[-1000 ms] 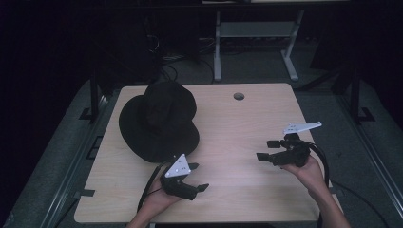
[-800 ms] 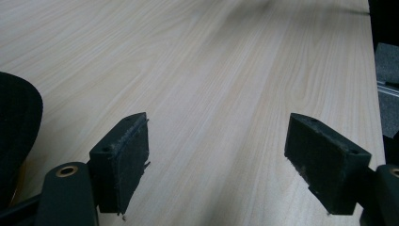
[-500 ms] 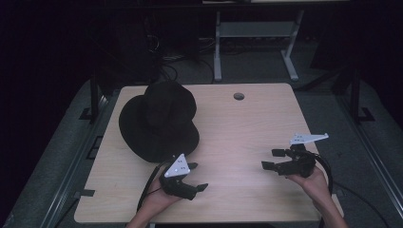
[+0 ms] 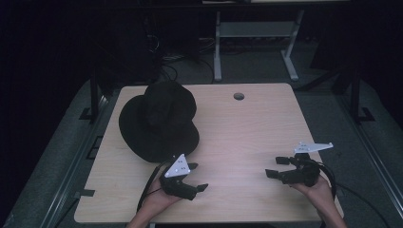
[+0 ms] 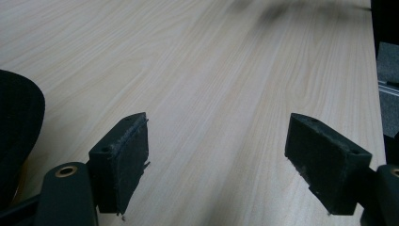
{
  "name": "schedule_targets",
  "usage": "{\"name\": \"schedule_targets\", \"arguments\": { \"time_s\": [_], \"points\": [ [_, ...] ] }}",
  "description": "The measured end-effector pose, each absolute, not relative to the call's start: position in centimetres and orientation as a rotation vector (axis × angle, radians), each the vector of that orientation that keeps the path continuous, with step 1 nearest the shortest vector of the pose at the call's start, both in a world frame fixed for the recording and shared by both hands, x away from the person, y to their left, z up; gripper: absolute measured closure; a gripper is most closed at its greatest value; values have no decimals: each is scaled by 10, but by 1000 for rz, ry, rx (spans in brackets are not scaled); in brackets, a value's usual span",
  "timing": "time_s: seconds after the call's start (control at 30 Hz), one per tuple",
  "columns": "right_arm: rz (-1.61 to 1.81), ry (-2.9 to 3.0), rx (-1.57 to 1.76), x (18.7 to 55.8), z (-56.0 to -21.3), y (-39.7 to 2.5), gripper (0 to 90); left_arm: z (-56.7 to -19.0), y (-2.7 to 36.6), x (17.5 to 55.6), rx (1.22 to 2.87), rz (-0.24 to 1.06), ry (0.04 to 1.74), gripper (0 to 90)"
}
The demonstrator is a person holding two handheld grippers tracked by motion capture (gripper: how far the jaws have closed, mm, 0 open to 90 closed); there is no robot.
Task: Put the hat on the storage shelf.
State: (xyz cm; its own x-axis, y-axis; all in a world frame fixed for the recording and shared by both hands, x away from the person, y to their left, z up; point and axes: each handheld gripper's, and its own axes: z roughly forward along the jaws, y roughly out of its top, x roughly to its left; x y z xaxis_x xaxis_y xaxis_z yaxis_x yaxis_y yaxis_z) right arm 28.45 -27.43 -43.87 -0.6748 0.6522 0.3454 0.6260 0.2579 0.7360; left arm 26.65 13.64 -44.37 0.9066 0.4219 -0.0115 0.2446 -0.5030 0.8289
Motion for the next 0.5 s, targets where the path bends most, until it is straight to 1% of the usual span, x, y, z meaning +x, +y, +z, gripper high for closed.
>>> {"name": "schedule_targets", "arguments": {
  "time_s": [0.5],
  "points": [
    [1433,2447,1300,266,-453,-286,181,-444,136,266,2123,235,475,216]
  ]
}}
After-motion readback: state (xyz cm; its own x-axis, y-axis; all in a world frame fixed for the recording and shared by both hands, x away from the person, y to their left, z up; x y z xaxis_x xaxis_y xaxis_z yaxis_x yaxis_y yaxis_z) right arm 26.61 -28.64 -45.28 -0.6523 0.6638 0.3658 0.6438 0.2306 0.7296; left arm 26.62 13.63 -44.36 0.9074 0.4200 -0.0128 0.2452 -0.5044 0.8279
